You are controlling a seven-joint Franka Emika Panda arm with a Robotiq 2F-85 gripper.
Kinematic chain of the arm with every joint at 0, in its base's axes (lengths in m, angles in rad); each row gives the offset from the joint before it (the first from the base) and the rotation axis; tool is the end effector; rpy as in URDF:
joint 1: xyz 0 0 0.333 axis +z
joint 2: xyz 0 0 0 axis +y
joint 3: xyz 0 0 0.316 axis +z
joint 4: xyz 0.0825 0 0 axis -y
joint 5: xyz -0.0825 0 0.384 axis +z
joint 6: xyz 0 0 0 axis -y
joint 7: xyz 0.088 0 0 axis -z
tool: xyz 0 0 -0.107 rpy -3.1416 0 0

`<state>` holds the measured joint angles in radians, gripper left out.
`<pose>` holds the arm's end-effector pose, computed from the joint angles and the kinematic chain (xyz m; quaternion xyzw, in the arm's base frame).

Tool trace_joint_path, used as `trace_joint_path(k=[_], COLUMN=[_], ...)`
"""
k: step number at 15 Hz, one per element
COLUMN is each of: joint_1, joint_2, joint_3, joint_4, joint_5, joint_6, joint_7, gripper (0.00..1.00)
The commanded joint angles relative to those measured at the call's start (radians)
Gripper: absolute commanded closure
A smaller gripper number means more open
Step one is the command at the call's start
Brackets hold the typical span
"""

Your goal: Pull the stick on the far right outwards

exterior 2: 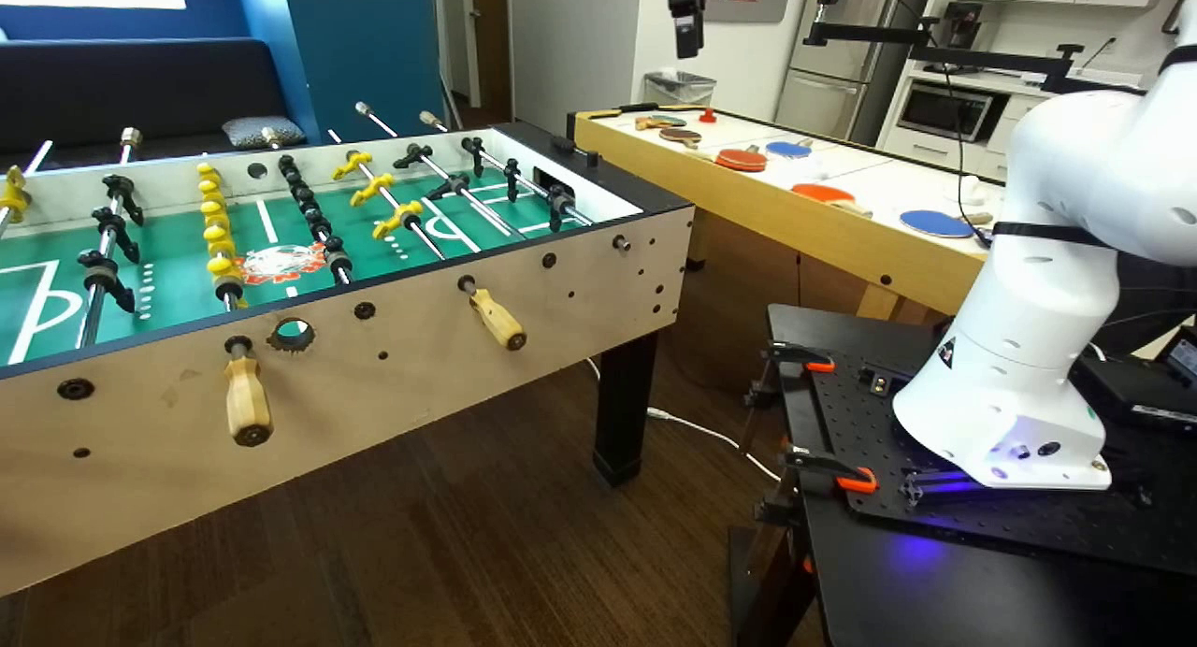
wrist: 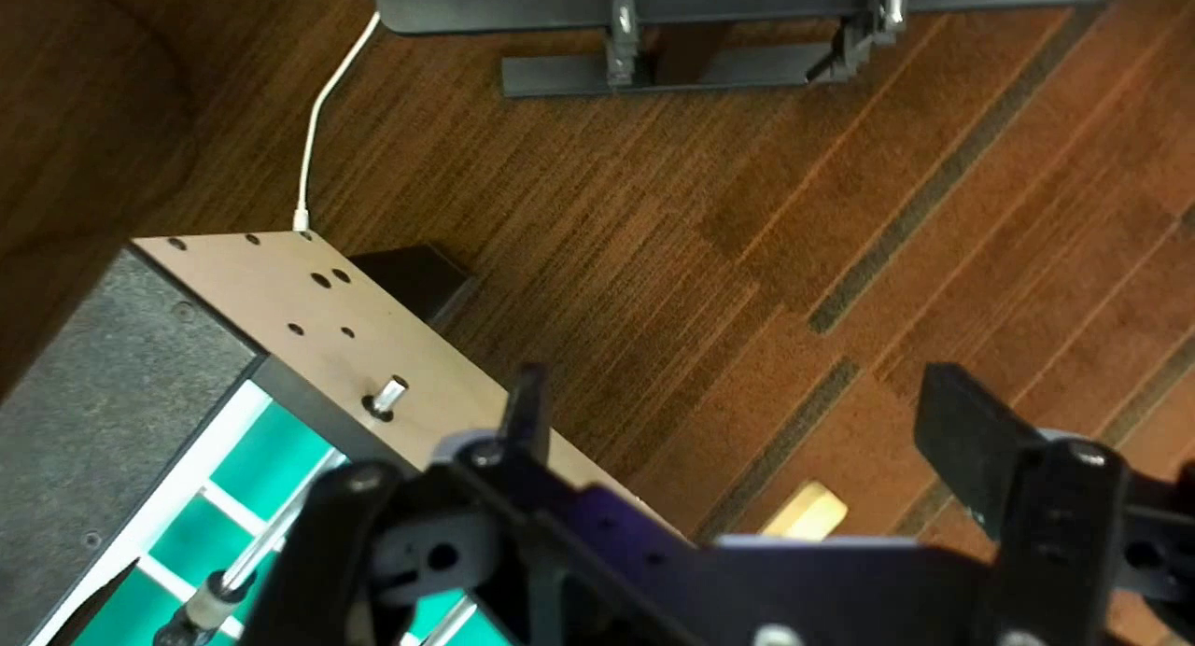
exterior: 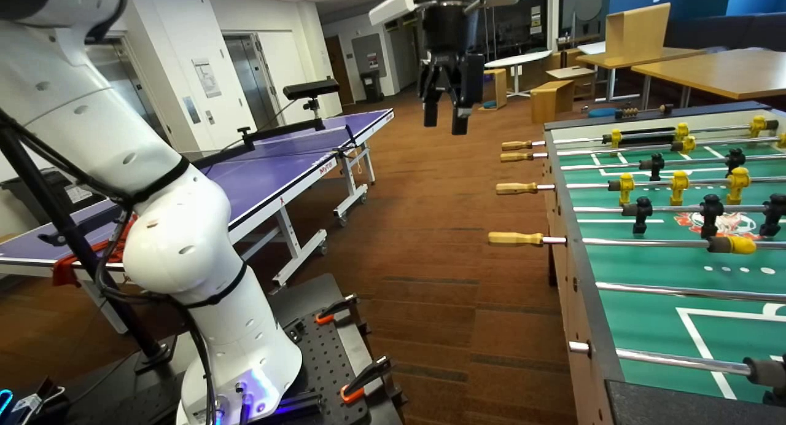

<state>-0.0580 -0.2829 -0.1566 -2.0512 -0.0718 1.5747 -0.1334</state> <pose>0.4370 -0.1096 0.5413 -0.9946 0.0315 0.0991 0.0028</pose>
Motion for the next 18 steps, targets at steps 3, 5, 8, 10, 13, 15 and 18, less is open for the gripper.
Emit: trace_joint_path(k=[3, 5, 8, 10, 13, 15, 18], joint_1=[-0.015, -0.017, -0.015, -0.015, -0.013, -0.015, -0.017], joint_2=[0.139, 0.179, 0.226, 0.246, 0.264, 0.264, 0.263], joint_3=[0.072, 0.081, 0.082, 0.078, 0.074, 0.073, 0.073], joint_4=[-0.039, -0.080, -0.162, -0.217, -0.208, -0.216, -0.216], joint_5=[0.023, -0.017, -0.071, -0.100, -0.104, -0.110, -0.110], joint_6=[0.354, 0.499, 0.689, 0.799, 0.790, 0.800, 0.800], joint_7=[0.305, 0.376, 0.465, 0.525, 0.501, 0.508, 0.508], gripper=[0.00, 0.00, 0.00, 0.00, 0.00, 0.00, 0.00])
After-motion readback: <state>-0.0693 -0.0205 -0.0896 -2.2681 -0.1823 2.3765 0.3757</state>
